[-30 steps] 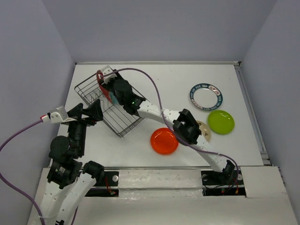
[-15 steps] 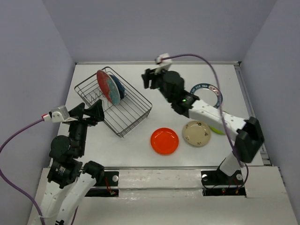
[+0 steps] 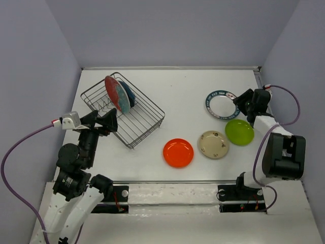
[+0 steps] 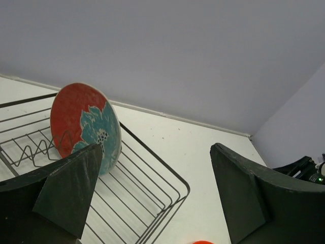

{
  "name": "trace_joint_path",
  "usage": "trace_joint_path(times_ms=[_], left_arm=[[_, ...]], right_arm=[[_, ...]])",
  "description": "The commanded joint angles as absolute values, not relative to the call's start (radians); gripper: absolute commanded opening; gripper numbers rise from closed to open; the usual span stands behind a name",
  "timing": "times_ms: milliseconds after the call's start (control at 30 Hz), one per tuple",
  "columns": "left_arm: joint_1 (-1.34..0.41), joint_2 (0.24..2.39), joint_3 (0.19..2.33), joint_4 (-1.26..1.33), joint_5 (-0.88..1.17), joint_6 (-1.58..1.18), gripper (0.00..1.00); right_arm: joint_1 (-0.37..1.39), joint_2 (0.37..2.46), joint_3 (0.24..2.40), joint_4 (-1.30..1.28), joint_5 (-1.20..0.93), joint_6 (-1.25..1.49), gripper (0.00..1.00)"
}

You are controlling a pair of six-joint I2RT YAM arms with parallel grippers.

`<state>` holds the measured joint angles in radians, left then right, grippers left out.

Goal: Load the plates into the dish rack

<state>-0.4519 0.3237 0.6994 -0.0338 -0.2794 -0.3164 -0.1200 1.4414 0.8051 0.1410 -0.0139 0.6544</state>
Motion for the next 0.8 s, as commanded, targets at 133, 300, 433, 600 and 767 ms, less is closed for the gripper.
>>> trace_joint_path(times_ms=[133,300,433,600,767], left_arm=[[-0.477,0.314,0.699,0.028,-0.265,-0.302,0.99],[-0.488,0.293,0.701,0.028,-0.273,-0.296,0.99],[-0.491,0.282,0.701,0.028,-0.281,-0.293,0.99],[-0.492,0.276,0.701,0.028,-0.284,-0.290,0.99],[-0.492,0.275,0.703,0.028,-0.298,-0.285,0.99]], right_arm=[[-0.350,1.696,0.954,0.144,-0.286,0.647,0.62],[-0.373,1.810,0.988,0.135,-0.382,0.623,0.64],[-0.373,1.882,1.028,0.127,-0.440,0.594,0.62],[-0.373,1.963,1.078,0.130,-0.577,0.610,0.54],[-0.373,2.003,1.095,0.199,-0.647,0.684,0.20]])
